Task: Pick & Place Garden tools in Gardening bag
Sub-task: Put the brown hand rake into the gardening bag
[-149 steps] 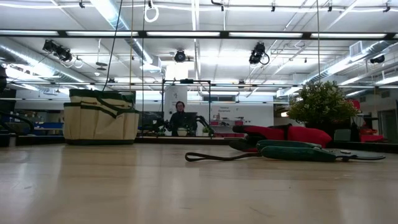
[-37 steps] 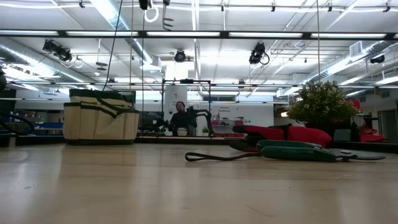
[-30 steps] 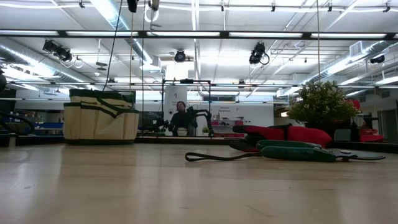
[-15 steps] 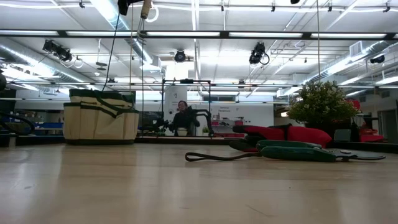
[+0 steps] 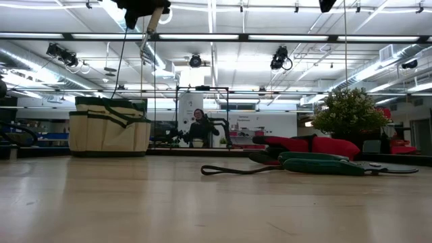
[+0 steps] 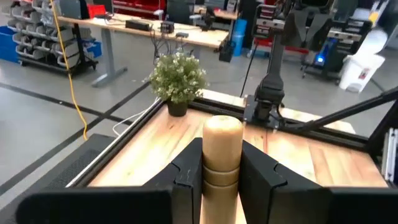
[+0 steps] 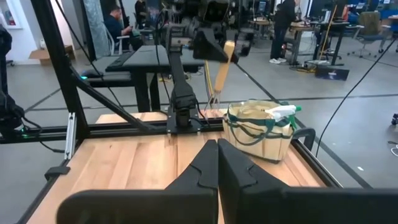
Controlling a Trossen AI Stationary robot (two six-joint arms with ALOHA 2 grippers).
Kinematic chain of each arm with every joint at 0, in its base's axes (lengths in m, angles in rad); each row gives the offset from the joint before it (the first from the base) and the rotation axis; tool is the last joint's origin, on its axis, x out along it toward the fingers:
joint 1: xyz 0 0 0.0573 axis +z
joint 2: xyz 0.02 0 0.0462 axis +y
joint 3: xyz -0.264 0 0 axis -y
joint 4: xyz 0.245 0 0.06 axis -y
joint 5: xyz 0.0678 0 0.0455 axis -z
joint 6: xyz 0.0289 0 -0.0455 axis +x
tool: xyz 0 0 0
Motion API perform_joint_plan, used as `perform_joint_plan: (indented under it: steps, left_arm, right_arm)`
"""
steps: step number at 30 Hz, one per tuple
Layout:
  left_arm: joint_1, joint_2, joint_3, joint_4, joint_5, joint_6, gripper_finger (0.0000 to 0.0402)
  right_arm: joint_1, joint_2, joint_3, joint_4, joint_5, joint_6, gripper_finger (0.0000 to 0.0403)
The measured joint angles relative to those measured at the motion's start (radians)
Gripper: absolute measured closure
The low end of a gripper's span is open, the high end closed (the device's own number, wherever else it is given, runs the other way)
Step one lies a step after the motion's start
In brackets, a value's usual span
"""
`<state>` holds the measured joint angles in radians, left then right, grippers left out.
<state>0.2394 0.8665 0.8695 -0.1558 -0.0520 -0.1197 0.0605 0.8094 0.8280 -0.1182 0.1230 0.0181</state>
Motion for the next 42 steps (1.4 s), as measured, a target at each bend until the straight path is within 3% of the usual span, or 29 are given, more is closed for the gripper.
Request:
perform_joint_plan:
  steps: [6,14,30,42]
  left_arm:
    - [0.004,-0.091,-0.11,0.052,-0.026,-0.041,0.0324]
    - [0.114,-0.196,-0.125,-0.024,-0.067,-0.002,0.0324]
    - [0.472,-0.194,-0.126,-0.058,-0.015,0.032,0.0324]
    - [0.607,-0.181,-0.126,-0.178,-0.089,0.069,0.0324]
  right_arm:
    - [0.0,0.0,0.0,-0.001,0.0,0.015,0.0403]
    - [0.0,0.0,0.0,-0.001,0.0,0.019,0.0403]
    - [0.0,0.001,0.0,-0.002,0.0,0.026,0.0403]
    - [0.0,0.001,0.0,-0.006,0.0,0.026,0.0403]
